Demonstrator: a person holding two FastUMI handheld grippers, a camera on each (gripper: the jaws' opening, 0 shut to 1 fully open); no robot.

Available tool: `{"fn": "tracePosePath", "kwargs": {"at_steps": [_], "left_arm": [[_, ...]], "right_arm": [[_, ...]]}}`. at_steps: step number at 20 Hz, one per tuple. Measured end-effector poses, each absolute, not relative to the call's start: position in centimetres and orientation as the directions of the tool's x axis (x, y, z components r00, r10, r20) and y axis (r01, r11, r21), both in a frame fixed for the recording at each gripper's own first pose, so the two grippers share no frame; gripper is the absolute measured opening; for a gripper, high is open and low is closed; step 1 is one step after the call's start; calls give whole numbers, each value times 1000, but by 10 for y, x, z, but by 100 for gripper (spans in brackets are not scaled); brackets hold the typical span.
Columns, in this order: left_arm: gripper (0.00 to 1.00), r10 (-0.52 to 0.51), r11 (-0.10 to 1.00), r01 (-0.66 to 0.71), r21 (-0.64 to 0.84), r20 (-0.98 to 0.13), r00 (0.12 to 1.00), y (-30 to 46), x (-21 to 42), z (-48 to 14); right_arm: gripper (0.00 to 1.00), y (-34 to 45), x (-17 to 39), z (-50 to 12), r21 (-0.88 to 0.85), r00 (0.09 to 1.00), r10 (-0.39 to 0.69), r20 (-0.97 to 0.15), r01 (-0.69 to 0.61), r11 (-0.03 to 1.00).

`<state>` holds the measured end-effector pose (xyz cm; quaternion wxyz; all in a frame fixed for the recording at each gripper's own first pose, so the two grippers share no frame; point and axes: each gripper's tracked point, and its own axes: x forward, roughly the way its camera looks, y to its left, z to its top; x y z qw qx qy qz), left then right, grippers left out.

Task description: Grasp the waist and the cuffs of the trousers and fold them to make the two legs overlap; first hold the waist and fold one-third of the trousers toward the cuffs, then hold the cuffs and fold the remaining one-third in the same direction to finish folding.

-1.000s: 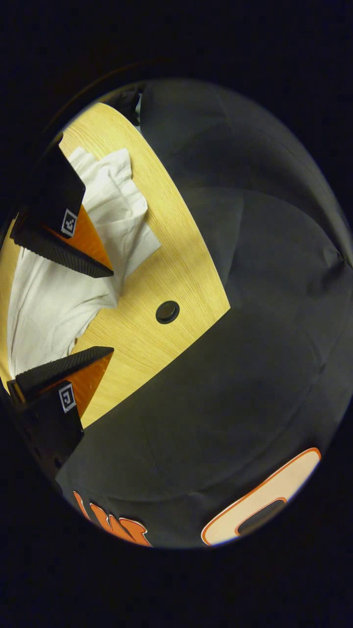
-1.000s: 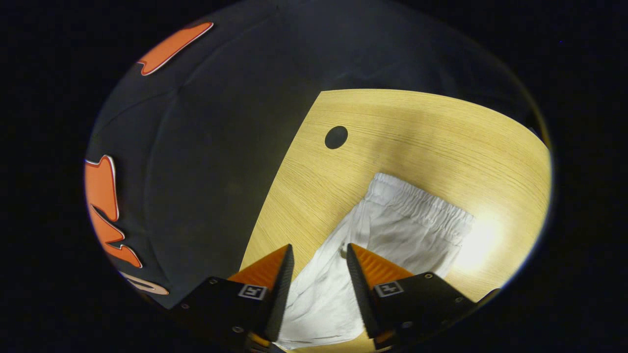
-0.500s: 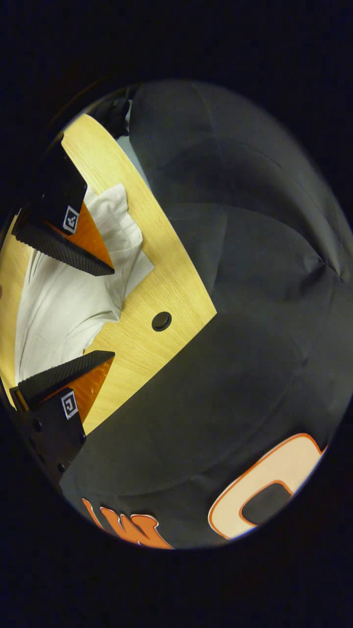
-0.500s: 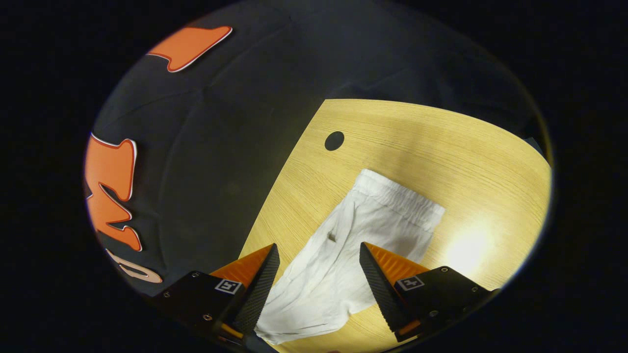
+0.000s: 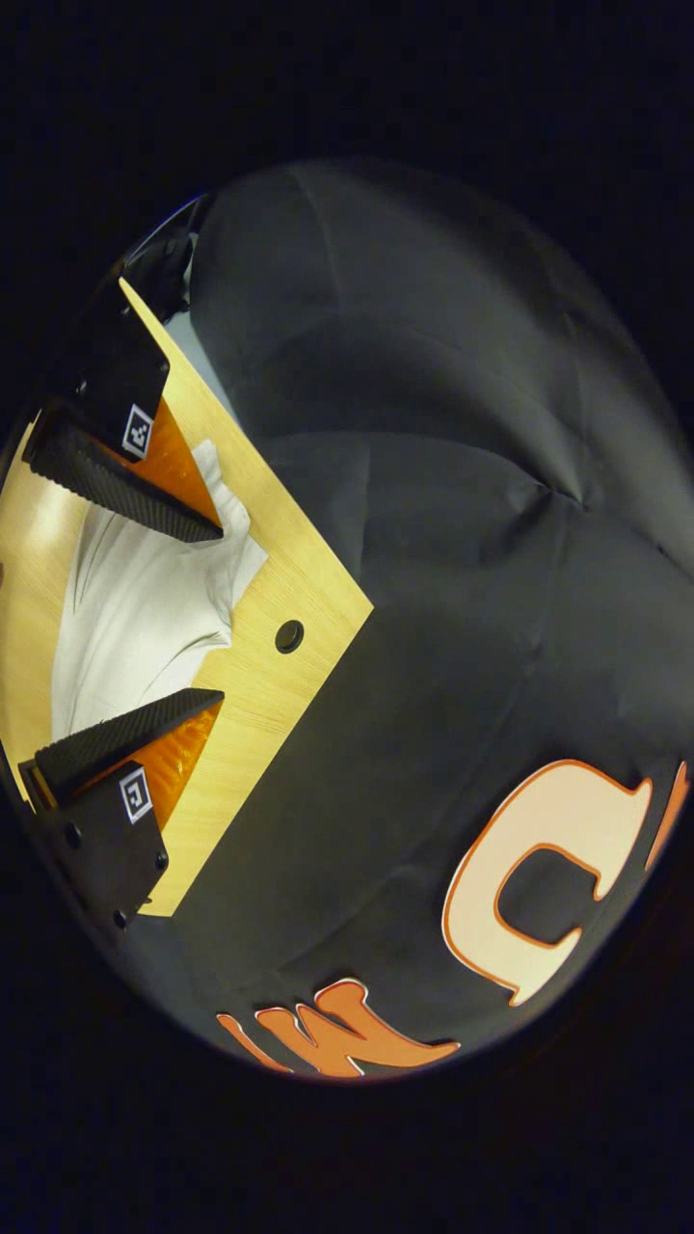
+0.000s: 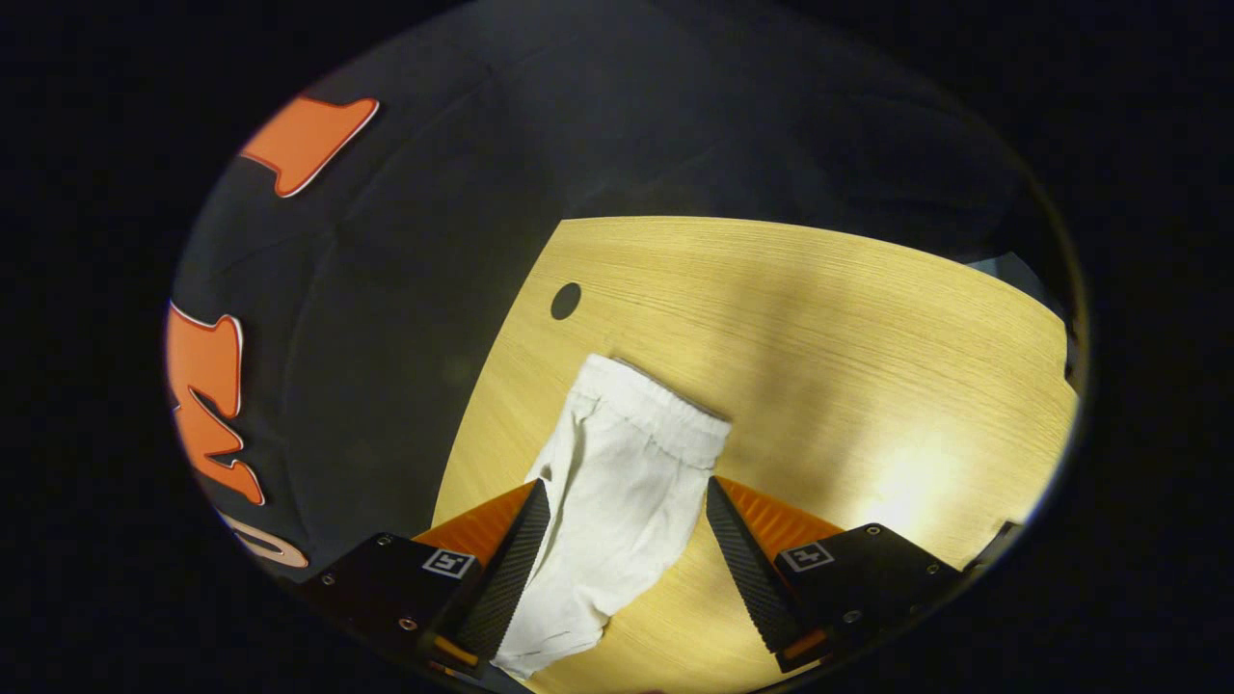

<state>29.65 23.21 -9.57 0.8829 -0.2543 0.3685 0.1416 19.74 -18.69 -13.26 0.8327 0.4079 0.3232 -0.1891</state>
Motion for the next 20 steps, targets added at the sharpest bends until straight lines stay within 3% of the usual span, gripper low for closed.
{"fn": "tracePosePath", "kwargs": {"at_steps": [11, 13, 15, 16, 18, 19, 20], "left_arm": [[100, 138, 810, -495, -313, -719, 681, 236, 297, -91], [100, 150, 801, -509, -314, -719, 679, 236, 297, -90], [100, 167, 794, -527, -305, -723, 670, 238, 296, -90], [100, 171, 789, -534, -303, -726, 666, 236, 295, -88], [100, 166, 784, -536, -311, -727, 666, 235, 296, -88], [100, 166, 786, -535, -309, -729, 664, 235, 295, -89], [100, 169, 789, -535, -302, -730, 662, 235, 296, -88]], "right_arm": [[98, -212, 235, -178, 537, 652, -42, -757, 656, 530], [93, -215, 238, -185, 521, 638, -47, -769, 668, 532], [81, -218, 241, -191, 511, 634, -54, -771, 668, 542], [81, -222, 237, -195, 498, 630, -66, -774, 670, 550], [41, -225, 234, -194, 491, 622, -77, -779, 682, 542], [34, -226, 239, -192, 493, 626, -82, -776, 682, 539], [14, -224, 244, -190, 490, 630, -86, -772, 675, 552]]}}
